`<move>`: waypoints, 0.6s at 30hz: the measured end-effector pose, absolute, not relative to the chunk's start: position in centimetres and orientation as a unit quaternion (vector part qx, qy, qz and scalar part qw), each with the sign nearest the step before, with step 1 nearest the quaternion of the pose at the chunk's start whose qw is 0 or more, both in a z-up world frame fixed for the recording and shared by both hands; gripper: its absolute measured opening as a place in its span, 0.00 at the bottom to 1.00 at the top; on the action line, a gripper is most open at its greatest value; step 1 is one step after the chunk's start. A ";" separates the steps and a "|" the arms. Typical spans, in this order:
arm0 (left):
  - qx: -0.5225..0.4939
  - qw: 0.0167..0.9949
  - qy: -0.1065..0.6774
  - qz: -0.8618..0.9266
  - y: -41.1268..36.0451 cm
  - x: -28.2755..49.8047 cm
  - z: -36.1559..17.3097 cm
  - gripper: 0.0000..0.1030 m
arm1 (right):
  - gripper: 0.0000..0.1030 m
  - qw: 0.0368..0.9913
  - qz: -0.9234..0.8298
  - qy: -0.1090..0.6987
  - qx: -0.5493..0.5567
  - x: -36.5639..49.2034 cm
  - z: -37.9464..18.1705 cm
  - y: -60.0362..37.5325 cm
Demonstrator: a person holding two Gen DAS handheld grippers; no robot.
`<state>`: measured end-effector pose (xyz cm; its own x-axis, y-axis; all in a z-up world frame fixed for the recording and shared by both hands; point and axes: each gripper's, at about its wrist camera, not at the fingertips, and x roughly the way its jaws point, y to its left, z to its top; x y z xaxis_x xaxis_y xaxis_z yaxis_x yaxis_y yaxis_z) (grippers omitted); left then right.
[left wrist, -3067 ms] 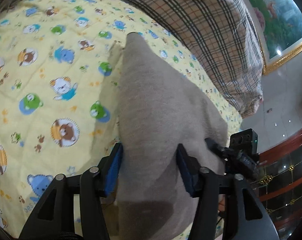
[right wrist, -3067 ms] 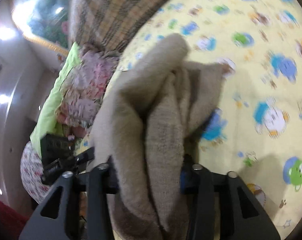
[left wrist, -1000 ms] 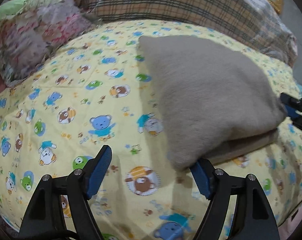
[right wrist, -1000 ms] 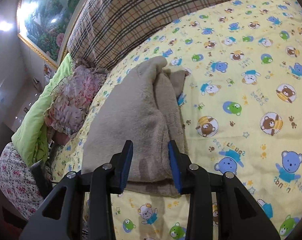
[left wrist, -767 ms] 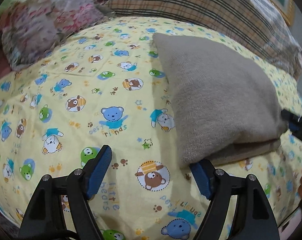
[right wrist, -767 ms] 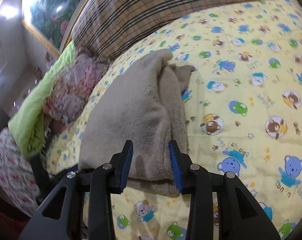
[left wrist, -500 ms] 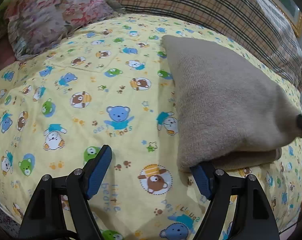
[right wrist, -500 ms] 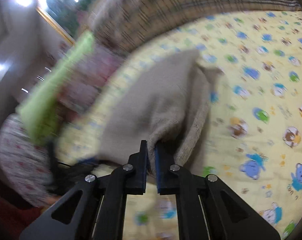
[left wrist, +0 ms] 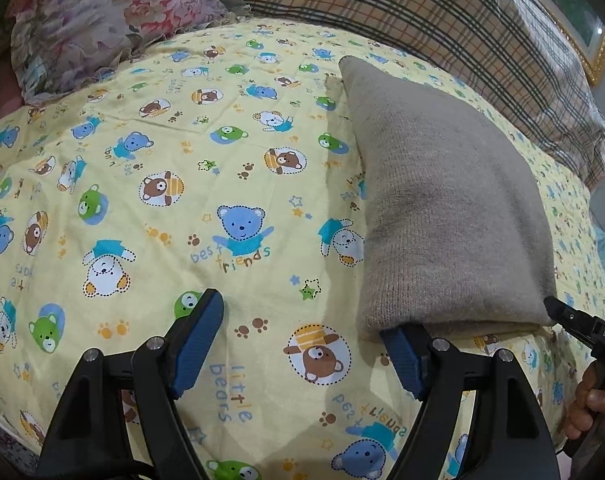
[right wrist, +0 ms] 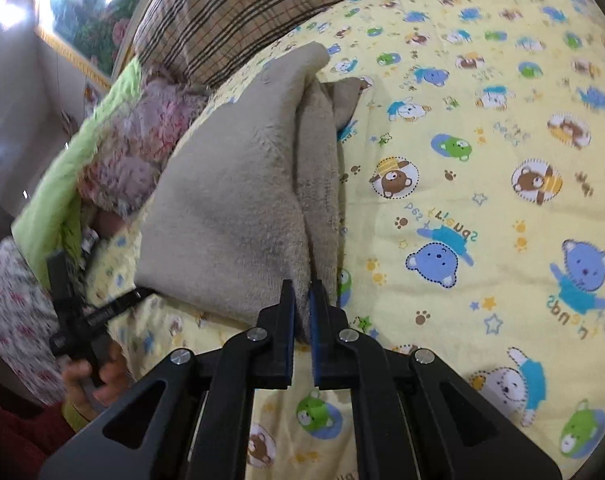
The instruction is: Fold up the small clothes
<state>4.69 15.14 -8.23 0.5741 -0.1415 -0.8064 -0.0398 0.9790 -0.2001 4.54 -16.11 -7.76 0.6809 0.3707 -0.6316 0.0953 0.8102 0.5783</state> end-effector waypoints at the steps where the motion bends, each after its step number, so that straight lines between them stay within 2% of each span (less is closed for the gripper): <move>1: -0.092 0.882 0.461 -0.028 14.9 4.7 -8.3 0.77 | 0.07 0.866 0.078 0.395 0.296 4.7 -7.9 -16.2; 5: -0.061 0.883 0.464 -0.038 13.9 3.6 -7.4 0.75 | 0.08 0.864 0.066 0.390 0.311 5.0 -8.2 -16.6; 6: -0.059 0.882 0.464 -0.048 14.0 3.0 -6.9 0.75 | 0.11 0.863 0.072 0.390 0.312 4.9 -8.0 -16.4; 11: -0.081 0.893 0.434 -0.082 15.5 1.7 -3.3 0.76 | 0.12 0.875 0.068 0.355 0.322 2.9 -5.2 -16.6; 18: -0.103 0.905 0.401 -0.099 12.4 7.0 -0.5 0.74 | 0.12 0.891 0.084 0.293 0.338 6.4 -1.7 -16.0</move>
<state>6.98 12.36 -0.46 0.6581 -0.2623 -0.7058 0.0965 0.9590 -0.2664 6.38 -15.99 -1.70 0.8145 0.3480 -0.4643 0.0472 0.7578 0.6508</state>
